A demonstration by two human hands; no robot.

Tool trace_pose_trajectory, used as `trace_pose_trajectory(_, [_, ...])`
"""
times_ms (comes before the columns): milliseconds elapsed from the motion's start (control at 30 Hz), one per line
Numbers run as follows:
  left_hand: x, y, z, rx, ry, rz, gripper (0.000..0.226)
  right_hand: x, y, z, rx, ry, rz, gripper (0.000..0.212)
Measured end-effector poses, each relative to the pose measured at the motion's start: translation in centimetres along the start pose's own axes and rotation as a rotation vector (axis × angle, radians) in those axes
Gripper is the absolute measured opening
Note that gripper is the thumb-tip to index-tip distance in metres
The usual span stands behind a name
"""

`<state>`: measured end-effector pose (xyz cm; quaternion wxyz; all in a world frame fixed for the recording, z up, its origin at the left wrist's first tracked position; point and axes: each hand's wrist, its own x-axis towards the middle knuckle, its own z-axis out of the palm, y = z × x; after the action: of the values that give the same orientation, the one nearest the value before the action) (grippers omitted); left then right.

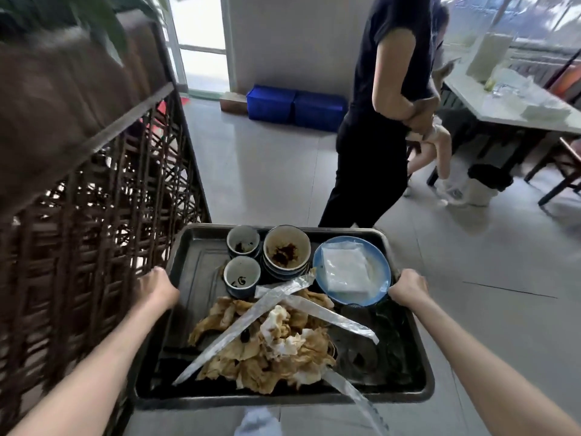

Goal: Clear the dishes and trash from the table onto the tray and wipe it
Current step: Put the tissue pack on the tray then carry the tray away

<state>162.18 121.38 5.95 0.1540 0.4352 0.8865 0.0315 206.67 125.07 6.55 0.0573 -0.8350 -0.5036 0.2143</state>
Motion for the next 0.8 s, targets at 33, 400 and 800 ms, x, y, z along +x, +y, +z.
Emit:
trace_pose_trajectory(33, [2.6,1.3,-0.6,0.005,-0.003,0.012,0.03,2.1,-1.8,0.0,0.005,0.004,0.008,0.019])
trace_pose_trajectory(400, [25.8,16.1,-4.7,-0.025,-0.041,0.015,0.027,24.1,-18.3,-1.0,0.032,-0.018,0.036,0.02])
trace_pose_trajectory(800, [47.8,31.0,-5.0,-0.026,-0.025,-0.011,0.031,49.2,-32.1,-1.2,-0.068,0.074,0.089,0.028])
